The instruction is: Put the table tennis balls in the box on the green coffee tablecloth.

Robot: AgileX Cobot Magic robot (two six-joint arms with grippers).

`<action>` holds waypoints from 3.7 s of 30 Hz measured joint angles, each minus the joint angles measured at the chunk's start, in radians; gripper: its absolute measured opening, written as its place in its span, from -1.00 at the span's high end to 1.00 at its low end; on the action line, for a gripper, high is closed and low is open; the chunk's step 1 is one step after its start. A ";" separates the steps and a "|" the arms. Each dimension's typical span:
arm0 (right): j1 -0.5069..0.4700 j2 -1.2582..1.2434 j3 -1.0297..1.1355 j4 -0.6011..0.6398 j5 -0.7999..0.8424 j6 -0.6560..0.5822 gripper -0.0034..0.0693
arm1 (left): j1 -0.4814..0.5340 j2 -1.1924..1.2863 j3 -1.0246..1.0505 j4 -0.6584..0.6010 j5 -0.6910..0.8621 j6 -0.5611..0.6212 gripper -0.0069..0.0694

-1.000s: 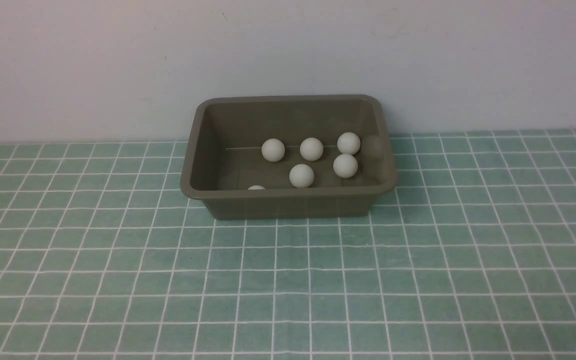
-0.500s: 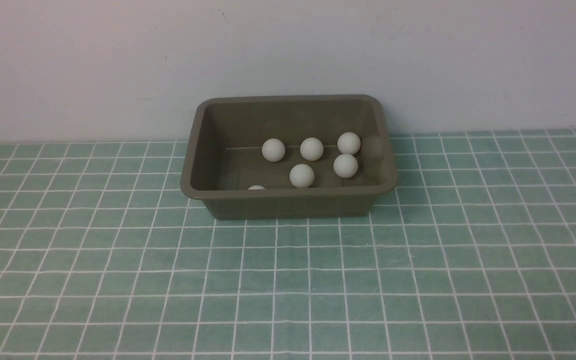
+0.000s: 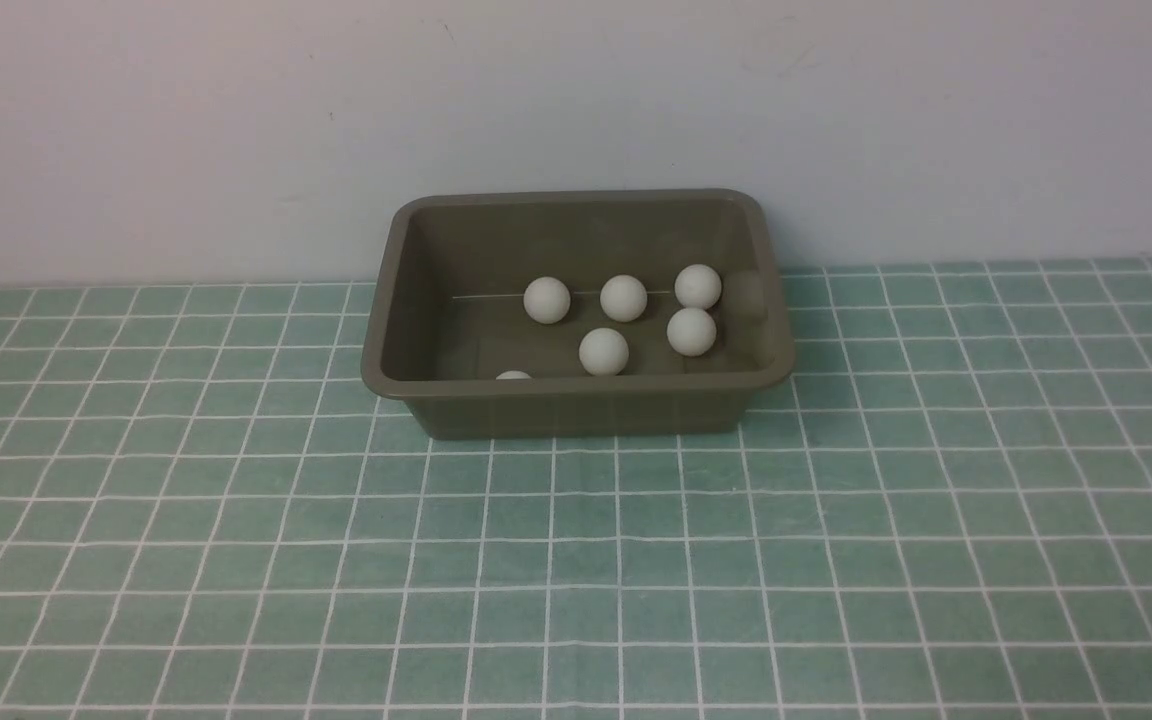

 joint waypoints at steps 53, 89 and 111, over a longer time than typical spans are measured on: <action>-0.255 -0.017 0.000 -0.354 -0.023 0.496 -0.02 | 0.000 0.000 0.000 0.000 -0.001 -0.001 -0.22; -0.257 -0.018 0.037 -0.349 -0.062 0.478 -0.02 | 0.000 0.000 0.000 -0.001 -0.002 -0.002 -0.22; -0.257 -0.018 0.040 -0.357 -0.080 0.478 -0.02 | 0.000 0.000 0.000 -0.001 -0.002 -0.002 -0.22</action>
